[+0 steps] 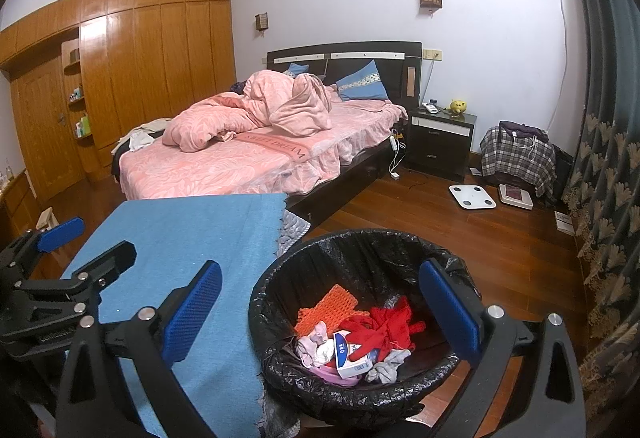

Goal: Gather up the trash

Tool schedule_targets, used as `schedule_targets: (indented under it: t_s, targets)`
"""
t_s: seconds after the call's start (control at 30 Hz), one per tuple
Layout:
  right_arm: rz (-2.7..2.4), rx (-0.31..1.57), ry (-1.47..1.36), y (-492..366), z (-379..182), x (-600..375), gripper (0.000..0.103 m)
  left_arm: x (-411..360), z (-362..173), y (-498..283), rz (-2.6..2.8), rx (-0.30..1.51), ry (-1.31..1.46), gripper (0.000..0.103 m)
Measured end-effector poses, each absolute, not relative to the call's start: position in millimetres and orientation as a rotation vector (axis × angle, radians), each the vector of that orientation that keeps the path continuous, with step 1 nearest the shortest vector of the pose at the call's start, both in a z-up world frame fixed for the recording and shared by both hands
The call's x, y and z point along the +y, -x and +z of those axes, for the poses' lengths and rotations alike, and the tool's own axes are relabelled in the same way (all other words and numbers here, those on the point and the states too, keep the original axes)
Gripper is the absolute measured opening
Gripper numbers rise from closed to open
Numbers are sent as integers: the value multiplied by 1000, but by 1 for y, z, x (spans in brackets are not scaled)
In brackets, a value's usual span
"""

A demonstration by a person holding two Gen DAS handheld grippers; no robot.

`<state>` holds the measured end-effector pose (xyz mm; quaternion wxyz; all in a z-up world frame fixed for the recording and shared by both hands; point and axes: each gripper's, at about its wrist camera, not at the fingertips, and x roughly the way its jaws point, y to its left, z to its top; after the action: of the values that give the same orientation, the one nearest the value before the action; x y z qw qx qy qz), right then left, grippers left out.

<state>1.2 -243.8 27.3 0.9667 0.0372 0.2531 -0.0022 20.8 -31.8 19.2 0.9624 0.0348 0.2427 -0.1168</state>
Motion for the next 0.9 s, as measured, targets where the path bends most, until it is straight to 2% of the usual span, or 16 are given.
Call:
schedule_targets:
  t_s: [0.9]
  targets:
    - [-5,512,-75,-1,27,-243,97,-26,18,-20,-234,495,-71,96]
